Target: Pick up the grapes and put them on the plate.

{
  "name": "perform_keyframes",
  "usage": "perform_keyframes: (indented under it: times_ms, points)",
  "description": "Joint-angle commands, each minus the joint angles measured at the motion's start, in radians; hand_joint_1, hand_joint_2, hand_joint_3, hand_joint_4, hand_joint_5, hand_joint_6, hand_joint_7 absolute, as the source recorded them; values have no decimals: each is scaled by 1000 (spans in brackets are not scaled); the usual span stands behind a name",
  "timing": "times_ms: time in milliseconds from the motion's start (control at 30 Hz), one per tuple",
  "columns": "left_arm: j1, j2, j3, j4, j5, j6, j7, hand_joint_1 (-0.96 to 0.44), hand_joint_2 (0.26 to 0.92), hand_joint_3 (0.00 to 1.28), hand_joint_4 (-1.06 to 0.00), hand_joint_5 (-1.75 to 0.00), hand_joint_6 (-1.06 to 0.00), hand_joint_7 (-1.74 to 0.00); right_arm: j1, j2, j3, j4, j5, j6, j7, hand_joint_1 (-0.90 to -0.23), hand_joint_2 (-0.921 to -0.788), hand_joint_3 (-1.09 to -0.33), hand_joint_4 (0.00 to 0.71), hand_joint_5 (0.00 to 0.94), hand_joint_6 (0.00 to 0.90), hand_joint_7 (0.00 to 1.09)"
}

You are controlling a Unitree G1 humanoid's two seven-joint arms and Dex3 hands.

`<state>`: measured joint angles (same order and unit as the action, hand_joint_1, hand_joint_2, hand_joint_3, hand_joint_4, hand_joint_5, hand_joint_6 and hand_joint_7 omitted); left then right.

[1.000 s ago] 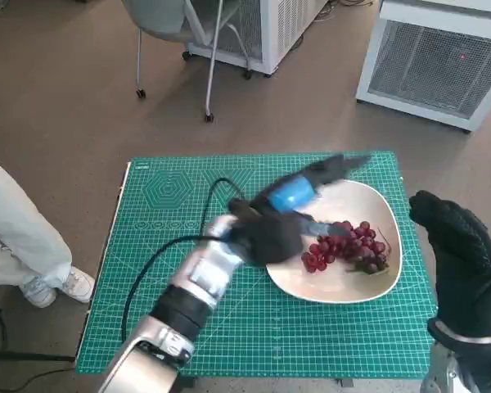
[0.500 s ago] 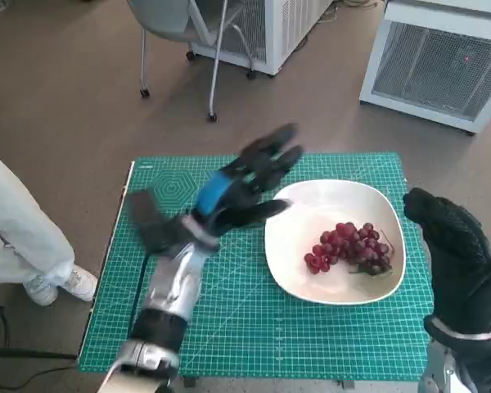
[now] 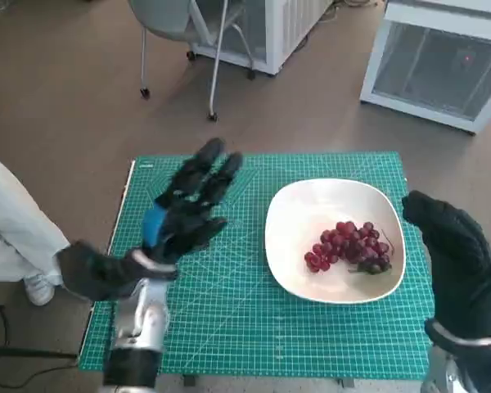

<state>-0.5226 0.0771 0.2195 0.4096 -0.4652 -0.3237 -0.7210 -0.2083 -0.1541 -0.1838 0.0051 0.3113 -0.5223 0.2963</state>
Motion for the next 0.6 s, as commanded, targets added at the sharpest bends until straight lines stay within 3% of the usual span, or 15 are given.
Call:
perform_keyframes:
  times_ms: [33, 600]
  points:
    - [51, 14, -6, -76, 22, -17, 30, -485, 921, 242, -226, -23, -318, -48, 30, -5, 3, -23, 5, 28, 6, -474, -921, -542, 568, 1, 212, 677]
    - [133, 51, -27, -238, -13, 89, 62, -496, 921, 290, -227, -12, -305, -54, 60, 1, 6, -72, 15, 50, 10, -465, -921, -545, 568, 1, 210, 678]
